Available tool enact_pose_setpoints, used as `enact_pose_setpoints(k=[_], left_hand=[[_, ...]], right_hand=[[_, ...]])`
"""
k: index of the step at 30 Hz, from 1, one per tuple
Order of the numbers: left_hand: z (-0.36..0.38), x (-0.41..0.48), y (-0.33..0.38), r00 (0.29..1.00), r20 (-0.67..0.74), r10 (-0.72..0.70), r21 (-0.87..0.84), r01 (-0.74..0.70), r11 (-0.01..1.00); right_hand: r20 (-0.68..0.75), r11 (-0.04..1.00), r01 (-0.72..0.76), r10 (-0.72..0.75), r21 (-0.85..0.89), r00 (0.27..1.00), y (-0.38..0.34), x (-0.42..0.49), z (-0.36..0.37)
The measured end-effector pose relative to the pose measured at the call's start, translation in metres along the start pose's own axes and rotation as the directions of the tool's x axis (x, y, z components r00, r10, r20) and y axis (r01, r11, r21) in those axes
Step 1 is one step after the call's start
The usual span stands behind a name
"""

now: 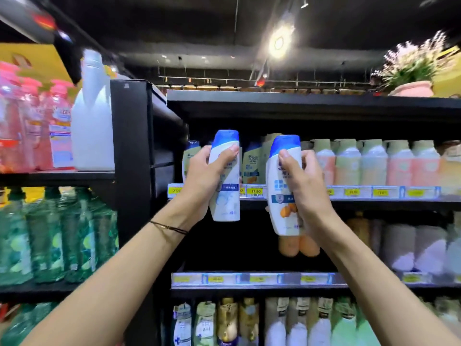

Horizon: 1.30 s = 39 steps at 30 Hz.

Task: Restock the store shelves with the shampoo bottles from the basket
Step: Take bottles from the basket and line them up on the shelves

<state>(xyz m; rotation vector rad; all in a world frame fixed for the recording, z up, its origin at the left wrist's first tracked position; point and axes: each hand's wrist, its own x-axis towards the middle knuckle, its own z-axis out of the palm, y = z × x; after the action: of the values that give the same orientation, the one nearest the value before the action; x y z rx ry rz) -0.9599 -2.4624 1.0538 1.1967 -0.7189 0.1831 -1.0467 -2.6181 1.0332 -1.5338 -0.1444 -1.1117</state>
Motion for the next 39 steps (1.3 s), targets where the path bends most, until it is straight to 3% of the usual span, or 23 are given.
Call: enact_pose_setpoints(k=[9,15,19,22,28,39], left_hand=[[0.024,0.098,-0.015,0.994,-0.082,0.078,0.105,-0.069,0.992],[0.026,0.138,-0.043,0.992,-0.079,0.099,0.204,-0.081,0.976],[0.021,0.161,-0.072,0.991,-0.105,0.081,0.272,-0.049,0.961],[0.018,0.168,-0.09,0.994,-0.104,0.037,0.376,0.005,0.927],[0.018,0.17,-0.11,0.997,-0.063,-0.034,0.399,0.057,0.915],[0.016,0.172,-0.118,0.999,-0.038,-0.034,0.535,0.049,0.843]], right_hand=[[0.142,0.992,0.105,-0.114,0.071,0.983,0.033,0.089,-0.011],[0.151,0.98,0.177,-0.19,0.094,0.97,0.048,0.122,-0.007],[0.166,0.976,0.127,-0.157,0.176,0.974,0.053,0.135,-0.002],[0.151,0.976,0.177,-0.195,0.125,0.969,0.058,0.145,0.001],[0.221,0.96,0.246,-0.271,0.132,0.937,0.065,0.162,0.006],[0.137,0.843,0.403,-0.38,-0.356,0.915,0.077,0.177,0.033]])
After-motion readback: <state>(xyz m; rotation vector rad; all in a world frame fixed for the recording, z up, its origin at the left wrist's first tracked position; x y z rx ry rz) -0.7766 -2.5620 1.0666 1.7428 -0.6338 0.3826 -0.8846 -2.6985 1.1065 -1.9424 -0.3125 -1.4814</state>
